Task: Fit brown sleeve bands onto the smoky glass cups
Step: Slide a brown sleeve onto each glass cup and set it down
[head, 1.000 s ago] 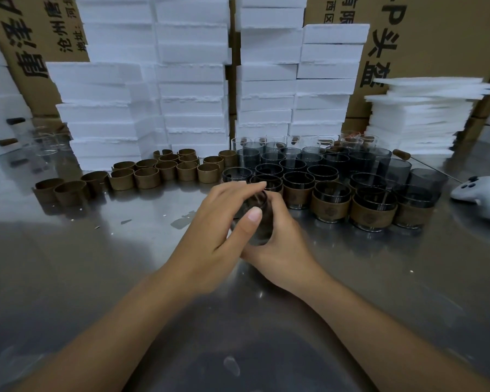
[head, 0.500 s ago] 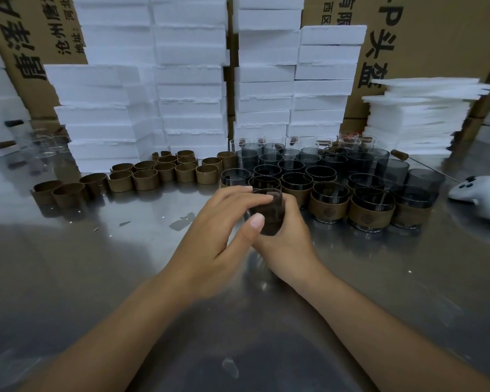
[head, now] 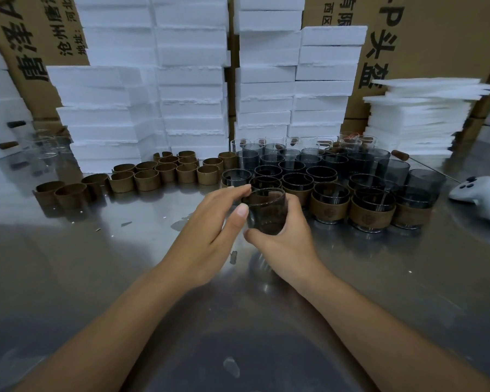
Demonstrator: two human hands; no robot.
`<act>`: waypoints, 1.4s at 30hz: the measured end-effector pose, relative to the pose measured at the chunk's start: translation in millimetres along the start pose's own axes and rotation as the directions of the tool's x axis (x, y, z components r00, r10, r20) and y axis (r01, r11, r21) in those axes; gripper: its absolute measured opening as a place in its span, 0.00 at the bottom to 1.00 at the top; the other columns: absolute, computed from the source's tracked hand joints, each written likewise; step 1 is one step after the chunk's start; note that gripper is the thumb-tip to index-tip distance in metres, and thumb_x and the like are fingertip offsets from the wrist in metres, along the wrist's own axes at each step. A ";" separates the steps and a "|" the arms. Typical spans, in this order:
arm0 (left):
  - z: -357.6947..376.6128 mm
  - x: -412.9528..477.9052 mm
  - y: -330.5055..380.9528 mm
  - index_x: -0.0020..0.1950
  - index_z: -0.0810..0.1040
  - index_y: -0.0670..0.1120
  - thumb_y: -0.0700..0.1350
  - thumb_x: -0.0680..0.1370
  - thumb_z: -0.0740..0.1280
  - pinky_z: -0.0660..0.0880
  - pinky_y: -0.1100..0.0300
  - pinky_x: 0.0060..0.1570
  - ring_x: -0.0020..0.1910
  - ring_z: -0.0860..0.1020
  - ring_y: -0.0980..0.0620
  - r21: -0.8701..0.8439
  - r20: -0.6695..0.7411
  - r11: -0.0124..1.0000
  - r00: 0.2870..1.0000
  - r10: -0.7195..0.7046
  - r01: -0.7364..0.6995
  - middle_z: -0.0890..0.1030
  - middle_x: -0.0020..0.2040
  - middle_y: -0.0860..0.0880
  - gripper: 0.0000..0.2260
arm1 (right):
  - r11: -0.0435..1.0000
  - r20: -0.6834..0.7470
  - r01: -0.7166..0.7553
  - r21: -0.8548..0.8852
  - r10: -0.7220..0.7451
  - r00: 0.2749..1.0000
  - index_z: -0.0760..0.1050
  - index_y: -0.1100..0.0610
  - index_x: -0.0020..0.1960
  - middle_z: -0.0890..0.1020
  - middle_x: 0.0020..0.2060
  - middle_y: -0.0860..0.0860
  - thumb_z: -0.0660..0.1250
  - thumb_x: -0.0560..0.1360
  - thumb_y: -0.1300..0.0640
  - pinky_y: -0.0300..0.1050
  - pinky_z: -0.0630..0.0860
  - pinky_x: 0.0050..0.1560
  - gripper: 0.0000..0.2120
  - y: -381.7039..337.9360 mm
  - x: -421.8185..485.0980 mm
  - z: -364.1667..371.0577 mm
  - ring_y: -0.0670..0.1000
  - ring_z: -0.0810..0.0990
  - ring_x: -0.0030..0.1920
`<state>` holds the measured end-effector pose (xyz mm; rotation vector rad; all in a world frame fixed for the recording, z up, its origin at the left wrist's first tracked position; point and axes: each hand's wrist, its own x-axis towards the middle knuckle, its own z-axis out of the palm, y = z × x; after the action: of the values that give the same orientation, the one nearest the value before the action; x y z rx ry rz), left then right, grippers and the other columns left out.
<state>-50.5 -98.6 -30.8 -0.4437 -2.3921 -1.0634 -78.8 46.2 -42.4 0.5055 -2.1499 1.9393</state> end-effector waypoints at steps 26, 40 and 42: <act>12.1 4.2 25.0 0.64 0.75 0.50 0.54 0.80 0.52 0.65 0.62 0.64 0.63 0.70 0.61 0.035 -0.057 0.968 0.967 0.249 -0.247 0.73 0.58 0.64 0.19 | 1.000 -0.014 0.022 -0.001 -0.022 1.000 0.67 0.44 0.49 0.79 0.40 0.40 0.76 0.66 0.59 0.24 0.70 0.34 0.22 0.1 0.3 0.6 0.30 0.77 0.38; 11.4 7.0 11.3 0.68 0.70 0.51 0.62 0.71 0.64 0.68 0.78 0.52 0.57 0.72 0.74 -0.420 -0.037 0.888 0.973 -0.226 0.190 0.75 0.62 0.60 0.28 | 1.000 -0.049 -0.018 -0.016 0.017 0.999 0.67 0.45 0.56 0.80 0.43 0.39 0.75 0.66 0.60 0.26 0.72 0.40 0.25 -1.2 -0.2 0.0 0.33 0.78 0.43; 12.4 7.6 9.3 0.66 0.70 0.51 0.62 0.66 0.69 0.71 0.74 0.55 0.56 0.74 0.71 -0.523 0.057 0.809 0.958 -0.280 0.268 0.77 0.60 0.59 0.32 | 1.000 -0.029 0.008 -0.026 -0.009 1.000 0.67 0.43 0.54 0.80 0.43 0.38 0.76 0.67 0.59 0.23 0.70 0.39 0.24 -3.7 -2.4 0.8 0.31 0.78 0.43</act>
<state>-56.0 -82.4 -28.3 -0.2592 -2.1573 -1.8651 -75.1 45.4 -40.0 0.4781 -2.1488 1.9000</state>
